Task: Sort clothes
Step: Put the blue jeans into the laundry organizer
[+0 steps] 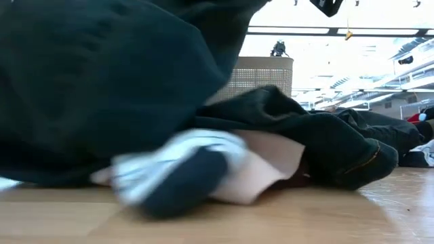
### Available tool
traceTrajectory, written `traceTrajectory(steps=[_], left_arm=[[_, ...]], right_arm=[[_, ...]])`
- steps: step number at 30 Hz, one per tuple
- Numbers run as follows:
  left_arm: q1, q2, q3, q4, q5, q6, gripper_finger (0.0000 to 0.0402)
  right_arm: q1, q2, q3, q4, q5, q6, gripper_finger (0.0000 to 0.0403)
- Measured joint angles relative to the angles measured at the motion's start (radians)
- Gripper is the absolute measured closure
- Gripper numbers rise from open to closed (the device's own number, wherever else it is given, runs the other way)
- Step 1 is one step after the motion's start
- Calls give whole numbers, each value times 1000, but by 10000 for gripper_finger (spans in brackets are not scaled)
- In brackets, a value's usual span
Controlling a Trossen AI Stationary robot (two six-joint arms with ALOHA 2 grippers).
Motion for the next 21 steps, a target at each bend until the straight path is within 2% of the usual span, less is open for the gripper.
traceTrajectory(steps=[9,13,17,21], left_arm=[[108,18,-1,70,146,-7,401],[142,19,-1,83,181,1,401],[177,23,-1,101,214,1,401],[212,49,-1,136,292,3,401]], right_arm=[[-116,1,0,32,181,-108,171],[-185,1,0,72,187,-135,139],[-252,3,0,250,169,-250,121],[-343,26,1,530,79,-375,124]])
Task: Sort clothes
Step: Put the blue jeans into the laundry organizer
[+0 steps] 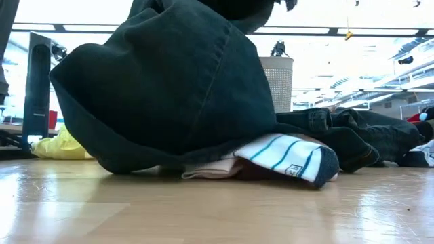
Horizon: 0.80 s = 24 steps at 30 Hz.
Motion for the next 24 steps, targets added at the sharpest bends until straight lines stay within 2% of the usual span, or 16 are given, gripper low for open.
traceTrajectory(steps=[2,5,7,9,13,16,20,24], left_arm=[[16,22,1,-2,54,0,401],[33,69,1,-15,160,-1,401],[39,97,1,-62,214,7,400],[49,113,1,-160,225,61,398],[86,118,0,-370,181,191,396],[124,117,0,-488,179,232,395],[173,115,-49,-562,250,265,395],[223,114,-155,-547,385,282,395]], right_arm=[[-56,25,21,73,-56,-16,131],[-138,91,99,73,-148,-29,144],[-182,144,156,53,-207,-33,153],[-210,194,208,21,-236,-33,160],[-245,257,268,-52,-244,-35,170],[-268,277,276,-76,-244,-35,174],[-285,278,279,-77,-214,-33,178],[-297,271,278,-120,-189,-31,184]])
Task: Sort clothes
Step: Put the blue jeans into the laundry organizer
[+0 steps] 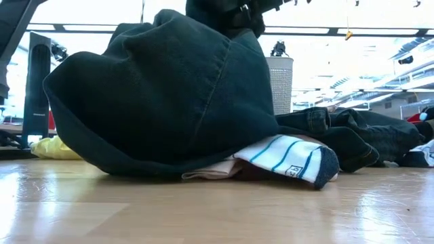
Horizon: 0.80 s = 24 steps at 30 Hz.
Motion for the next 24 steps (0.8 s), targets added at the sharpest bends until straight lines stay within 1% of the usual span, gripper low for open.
traceTrajectory(steps=[3,7,10,15,17,21,24], left_arm=[[32,-2,-69,7,12,3,394],[71,0,-149,9,15,34,394],[100,-2,-228,10,35,34,394],[136,0,-366,46,141,29,394],[145,-1,-405,72,186,-1,394],[154,0,-447,100,180,-43,386],[156,-1,-448,103,156,-36,358]], right_arm=[[-13,-1,0,-58,4,25,190],[-26,5,1,-155,7,103,200],[-28,14,1,-166,5,132,207],[-27,38,1,-142,-5,153,218],[-30,58,2,-146,-25,173,222],[-43,95,2,-151,-72,222,231],[-54,109,1,-157,-97,241,235]])
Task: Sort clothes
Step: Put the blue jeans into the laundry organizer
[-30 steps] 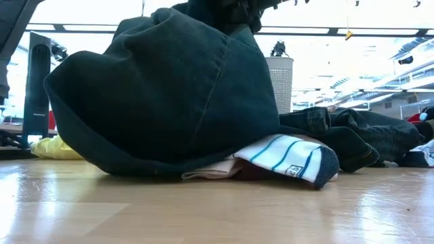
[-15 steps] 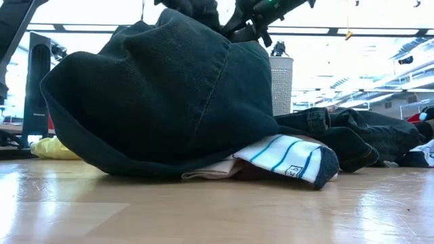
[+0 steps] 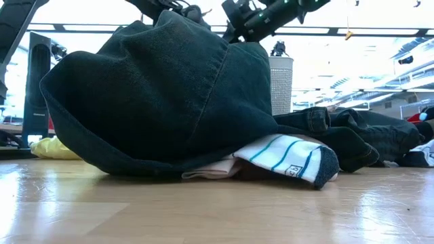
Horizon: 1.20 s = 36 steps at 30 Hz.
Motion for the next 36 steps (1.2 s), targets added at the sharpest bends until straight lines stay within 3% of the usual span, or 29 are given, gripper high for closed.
traceTrajectory(steps=[8,14,17,26,31,36], left_arm=[[31,0,64,-46,-82,18,256],[66,1,253,-169,-229,75,239],[74,1,351,-236,-257,123,239],[84,-11,543,-392,-247,199,239],[108,-63,537,-442,-230,211,239],[137,-153,449,-407,-62,207,238]], right_arm=[[-11,9,-1,9,-29,21,236],[-11,0,6,23,-34,29,237],[-10,0,68,-65,-29,14,240],[-16,31,353,-243,25,-87,270],[-18,146,508,-366,22,-96,299],[-18,291,660,-513,-15,-95,345]])
